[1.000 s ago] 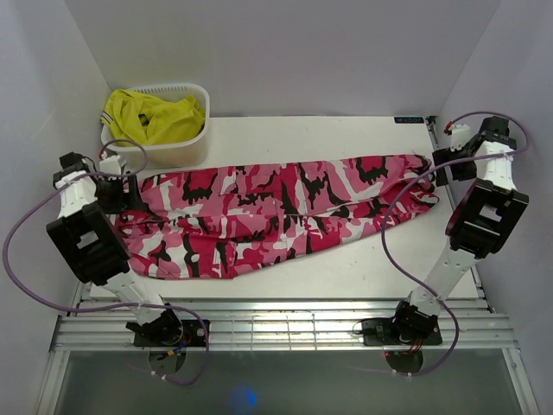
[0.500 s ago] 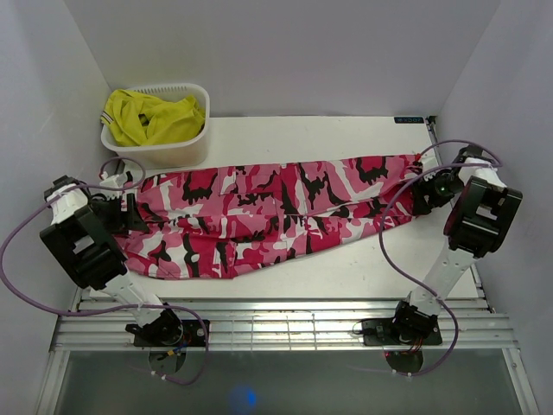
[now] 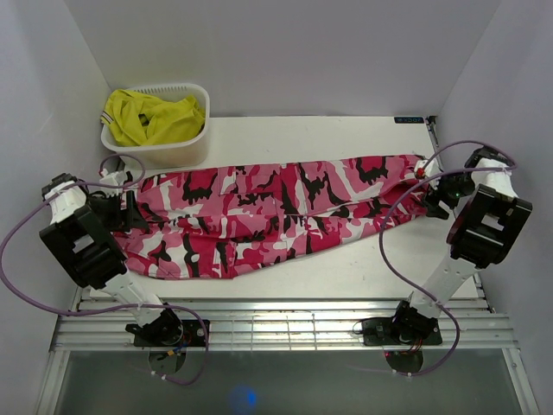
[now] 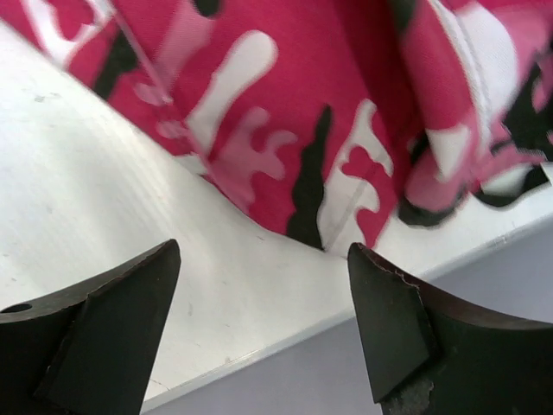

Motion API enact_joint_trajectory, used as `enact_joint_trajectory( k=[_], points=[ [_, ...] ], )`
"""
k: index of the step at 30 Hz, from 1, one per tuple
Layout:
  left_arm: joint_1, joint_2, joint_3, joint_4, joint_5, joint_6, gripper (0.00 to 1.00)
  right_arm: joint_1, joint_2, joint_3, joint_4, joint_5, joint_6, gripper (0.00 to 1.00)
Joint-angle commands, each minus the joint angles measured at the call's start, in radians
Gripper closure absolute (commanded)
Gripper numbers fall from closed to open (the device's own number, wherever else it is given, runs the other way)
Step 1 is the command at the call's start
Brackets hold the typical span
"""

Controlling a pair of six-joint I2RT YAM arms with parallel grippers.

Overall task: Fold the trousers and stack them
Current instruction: Flatten the trousers out

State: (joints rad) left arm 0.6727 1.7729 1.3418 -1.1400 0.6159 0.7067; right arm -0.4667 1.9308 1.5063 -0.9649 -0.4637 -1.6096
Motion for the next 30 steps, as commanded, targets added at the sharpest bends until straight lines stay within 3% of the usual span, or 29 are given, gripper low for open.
enact_joint_trajectory(
  k=[1,5,10,12,13,16,18,19,21,23,25,27,28,30],
  points=[
    [-0.001,-0.010,0.031,-0.004,0.056,-0.001,0.12,0.049,-0.079,-0.099,0.032,-0.029,-0.159,0.16],
    [-0.001,-0.012,0.042,0.020,0.045,-0.018,0.12,0.105,-0.116,-0.211,0.198,0.017,-0.156,0.15],
    [-0.001,-0.015,0.053,0.020,0.038,-0.019,0.12,0.155,-0.064,-0.205,0.212,0.030,-0.127,0.18],
    [-0.001,-0.016,0.051,0.023,0.035,-0.016,0.12,0.174,-0.055,-0.213,0.233,0.065,-0.115,0.27],
    [-0.001,-0.018,0.049,0.025,0.033,-0.016,0.12,0.178,-0.052,-0.225,0.235,0.091,-0.118,0.42],
    [-0.001,-0.023,0.028,0.046,0.018,-0.010,0.14,0.188,-0.059,-0.236,0.178,0.137,-0.147,0.65],
    [-0.001,-0.030,0.011,0.072,0.002,-0.004,0.15,0.189,-0.079,-0.242,0.114,0.152,-0.168,0.75],
    [-0.001,-0.032,-0.006,0.078,-0.002,0.005,0.16,0.188,-0.110,-0.247,0.092,0.163,-0.176,0.86],
    [-0.001,-0.032,-0.023,0.103,-0.018,0.010,0.16,0.188,-0.150,-0.265,0.054,0.166,-0.190,0.92],
    [-0.001,-0.029,-0.039,0.114,-0.018,0.014,0.16,0.188,-0.213,-0.290,0.028,0.165,-0.197,0.86],
    [-0.001,-0.026,-0.046,0.117,-0.002,0.013,0.16,0.186,-0.252,-0.302,0.031,0.151,-0.200,0.68],
    [-0.001,-0.029,-0.055,0.121,0.010,0.007,0.16,0.188,-0.259,-0.299,0.037,0.135,-0.196,0.57],
    [-0.001,-0.030,-0.056,0.121,0.011,0.005,0.16,0.186,-0.250,-0.290,0.038,0.126,-0.185,0.43],
    [-0.001,-0.033,-0.066,0.121,0.013,0.011,0.16,0.188,-0.230,-0.259,0.037,0.128,-0.179,0.31]
  ],
)
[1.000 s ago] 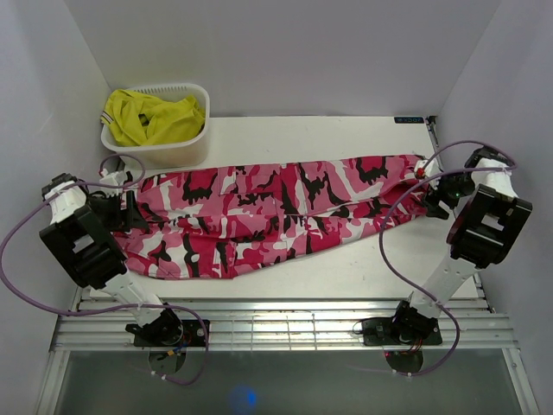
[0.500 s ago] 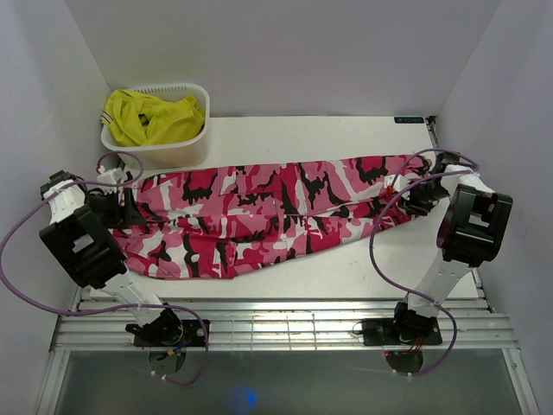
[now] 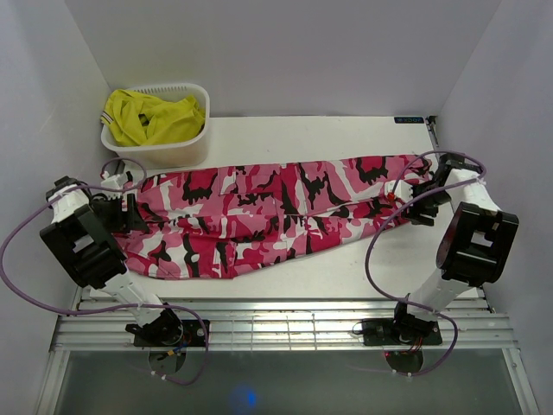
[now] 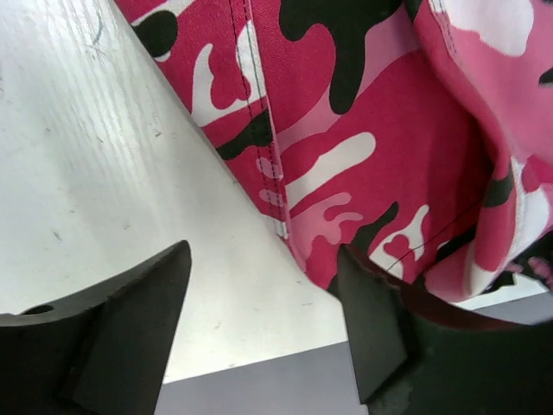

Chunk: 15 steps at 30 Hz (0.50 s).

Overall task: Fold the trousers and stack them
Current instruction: Flatten the trousers out

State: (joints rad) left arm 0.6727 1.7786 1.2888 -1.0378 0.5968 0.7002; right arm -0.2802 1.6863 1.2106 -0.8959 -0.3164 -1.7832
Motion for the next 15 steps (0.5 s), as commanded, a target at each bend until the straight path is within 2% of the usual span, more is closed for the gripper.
enact_joint_trajectory(
  k=[1,6,9,12,13,15],
  points=[
    [-0.001,-0.042,-0.013,0.019,0.026,0.018,0.16,0.001,0.039,0.049,-0.032,-0.007,-0.005,0.24],
    [-0.001,-0.039,-0.003,0.022,0.020,0.012,0.16,0.001,0.128,0.102,-0.018,0.030,-0.019,0.23],
    [-0.001,-0.022,0.006,0.025,0.017,-0.001,0.16,0.004,0.174,0.078,0.049,0.053,-0.022,0.25],
    [-0.002,-0.011,0.004,0.033,0.011,-0.008,0.18,0.019,0.199,0.041,0.069,0.098,-0.019,0.48],
    [-0.001,-0.008,0.000,0.041,0.006,-0.013,0.21,0.021,0.199,0.029,0.077,0.121,-0.022,0.66],
    [-0.001,-0.011,-0.011,0.053,-0.008,-0.011,0.25,0.027,0.179,-0.022,0.078,0.135,-0.033,0.79]
  ],
)
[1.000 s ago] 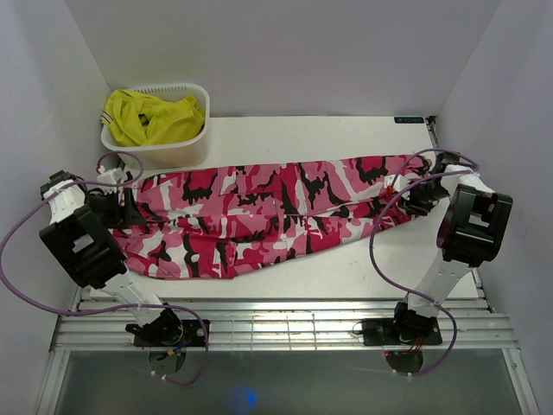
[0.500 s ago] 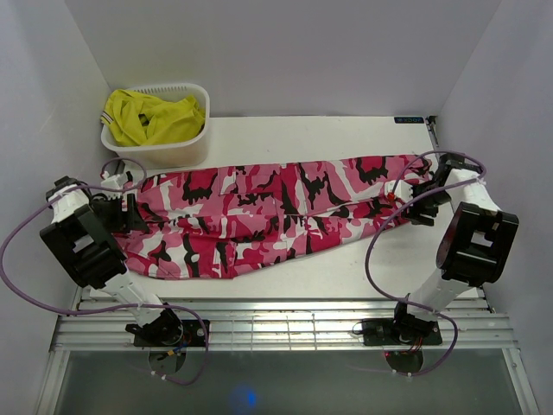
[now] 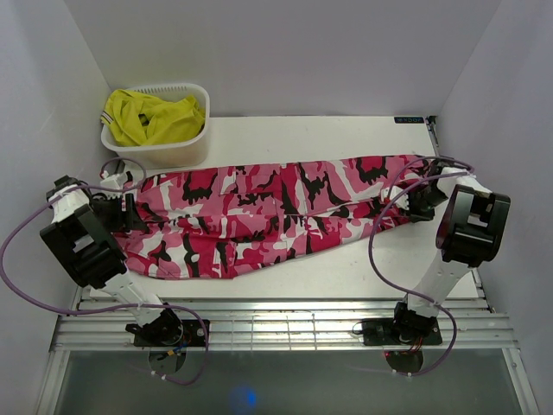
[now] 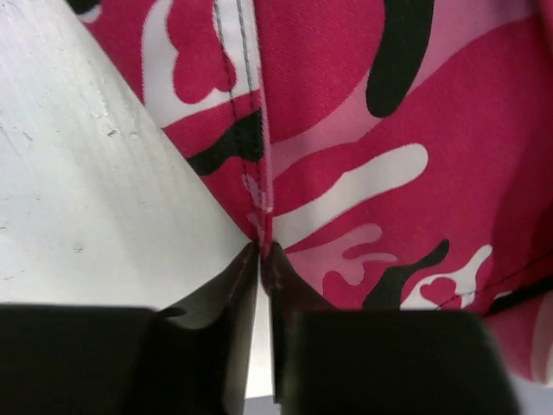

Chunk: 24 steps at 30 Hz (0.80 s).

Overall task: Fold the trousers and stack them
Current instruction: Flatten the trousers out

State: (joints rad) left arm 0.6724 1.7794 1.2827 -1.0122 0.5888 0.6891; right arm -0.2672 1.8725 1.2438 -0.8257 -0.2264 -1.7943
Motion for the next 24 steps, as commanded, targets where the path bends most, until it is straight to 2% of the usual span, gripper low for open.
enact_joint_trajectory(
  k=[1,2,4,9,13,19,24],
  points=[
    [0.000,-0.014,-0.020,0.040,-0.003,0.007,0.28,0.016,-0.039,-0.067,-0.009,0.055,-0.031,0.88],
    [0.000,-0.014,-0.026,0.047,-0.009,0.009,0.33,0.016,-0.056,-0.078,-0.029,0.055,-0.036,0.92],
    [0.000,-0.009,-0.043,0.069,-0.030,0.009,0.37,0.016,-0.116,-0.066,-0.082,0.045,-0.028,0.92],
    [0.000,0.029,-0.075,0.165,-0.066,-0.026,0.53,0.009,-0.242,0.029,-0.349,0.006,-0.039,0.92],
    [0.000,0.063,-0.079,0.207,-0.069,-0.056,0.59,0.010,-0.340,0.060,-0.475,0.044,-0.057,0.92],
    [0.000,0.063,-0.097,0.239,-0.057,-0.063,0.64,0.006,-0.461,-0.030,-0.483,0.177,-0.054,0.92],
    [0.000,0.042,-0.124,0.265,-0.058,-0.059,0.65,-0.004,-0.588,-0.081,-0.483,0.222,-0.114,0.92]
  ],
)
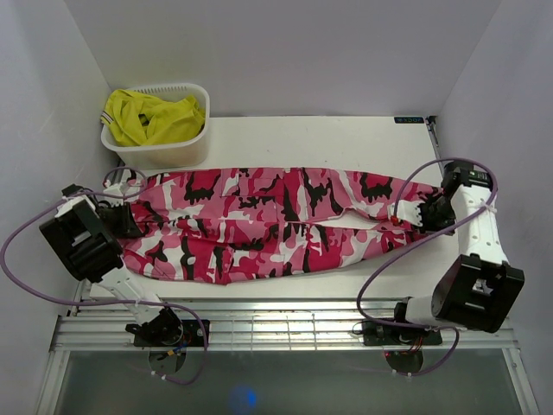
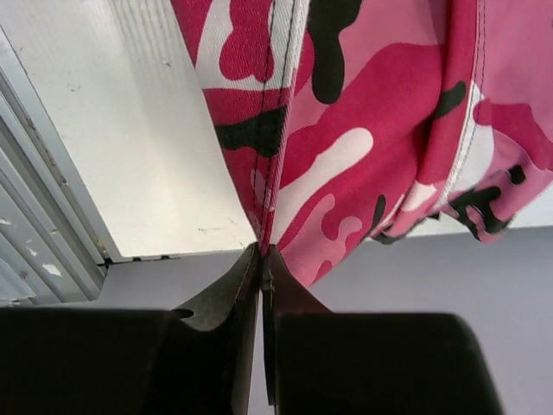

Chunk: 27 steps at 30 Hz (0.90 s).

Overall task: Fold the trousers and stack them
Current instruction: Flatten the trousers out

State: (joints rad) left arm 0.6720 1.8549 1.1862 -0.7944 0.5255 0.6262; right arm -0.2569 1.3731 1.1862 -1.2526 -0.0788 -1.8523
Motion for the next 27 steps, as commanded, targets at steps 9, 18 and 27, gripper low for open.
enact_joint_trajectory(
  k=[9,18,27],
  points=[
    [0.000,-0.098,-0.094,0.115,-0.002,-0.011,0.67,-0.096,-0.439,-0.149,-0.056,0.074,-0.241,0.92],
    [0.020,-0.166,-0.085,0.146,0.127,-0.025,0.71,-0.099,-0.254,-0.048,-0.056,0.051,-0.194,0.92],
    [-0.002,-0.281,-0.016,0.093,0.249,0.024,0.69,-0.068,-0.011,-0.017,-0.057,0.119,-0.142,0.92]
  ],
)
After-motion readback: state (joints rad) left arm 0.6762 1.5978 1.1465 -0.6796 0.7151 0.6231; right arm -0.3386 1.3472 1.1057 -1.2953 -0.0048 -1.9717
